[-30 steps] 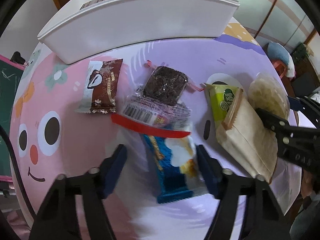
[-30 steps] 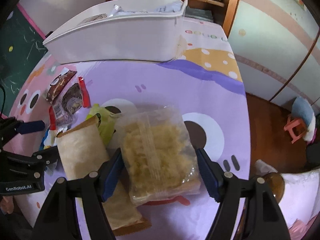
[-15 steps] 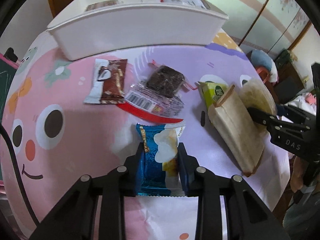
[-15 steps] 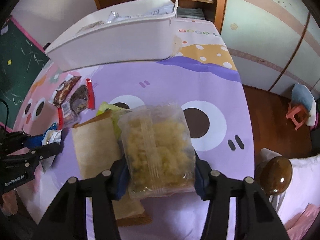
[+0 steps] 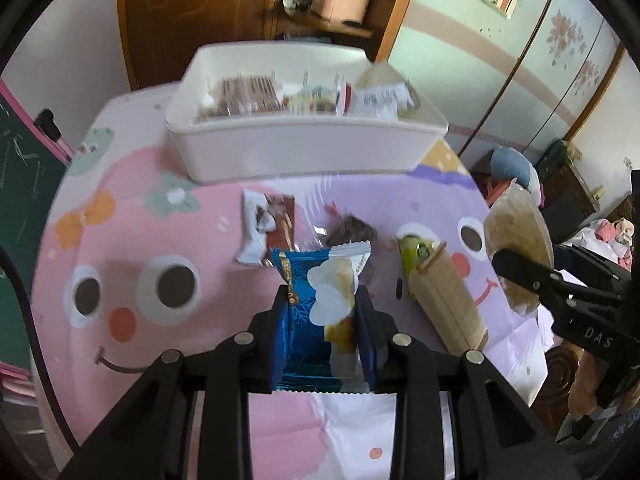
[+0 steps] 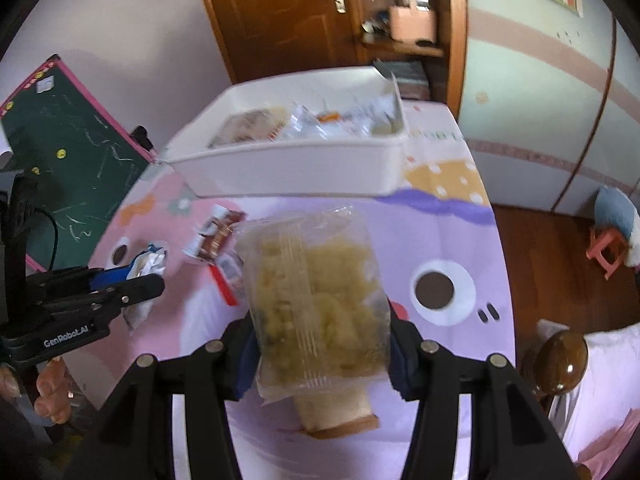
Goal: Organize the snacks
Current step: 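Carry both snacks over the white bin and open both grippers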
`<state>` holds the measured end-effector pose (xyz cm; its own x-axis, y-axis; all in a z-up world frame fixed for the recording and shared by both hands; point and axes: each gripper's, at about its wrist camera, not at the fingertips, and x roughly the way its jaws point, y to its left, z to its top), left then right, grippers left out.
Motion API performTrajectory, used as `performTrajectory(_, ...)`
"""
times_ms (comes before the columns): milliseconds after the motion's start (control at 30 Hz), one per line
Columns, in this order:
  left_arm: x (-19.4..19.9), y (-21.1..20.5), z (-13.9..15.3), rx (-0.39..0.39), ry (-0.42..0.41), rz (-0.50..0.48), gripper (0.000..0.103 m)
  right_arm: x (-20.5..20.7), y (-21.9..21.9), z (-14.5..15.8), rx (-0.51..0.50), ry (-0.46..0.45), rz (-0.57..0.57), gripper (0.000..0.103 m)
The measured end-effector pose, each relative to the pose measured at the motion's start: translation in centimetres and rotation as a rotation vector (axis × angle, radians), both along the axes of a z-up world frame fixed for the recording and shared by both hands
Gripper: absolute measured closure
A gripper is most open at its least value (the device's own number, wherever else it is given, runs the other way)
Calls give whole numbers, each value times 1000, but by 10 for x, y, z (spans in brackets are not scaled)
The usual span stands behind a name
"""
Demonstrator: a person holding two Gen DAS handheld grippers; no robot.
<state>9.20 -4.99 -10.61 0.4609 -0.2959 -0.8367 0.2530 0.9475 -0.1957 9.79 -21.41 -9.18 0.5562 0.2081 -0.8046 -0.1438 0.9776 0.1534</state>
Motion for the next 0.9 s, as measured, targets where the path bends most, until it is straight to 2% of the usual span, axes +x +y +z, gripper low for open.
performTrajectory(133, 13, 2, 27, 48, -63, -2, 75, 6, 15, 23, -14, -40, 12, 51)
performTrajectory(333, 45, 21, 85, 83, -164, 20, 75, 25, 28, 64, -59, -115, 12, 51)
performTrajectory(533, 78, 33, 142, 118, -250, 35, 75, 54, 37, 123, -76, -216, 4, 51)
performTrajectory(700, 106, 36, 183, 197, -328, 40, 75, 84, 39, 172, -86, -281, -16, 51)
performTrajectory(900, 149, 28, 223, 218, -363, 24, 75, 129, 32, 214, -66, -332, -66, 51)
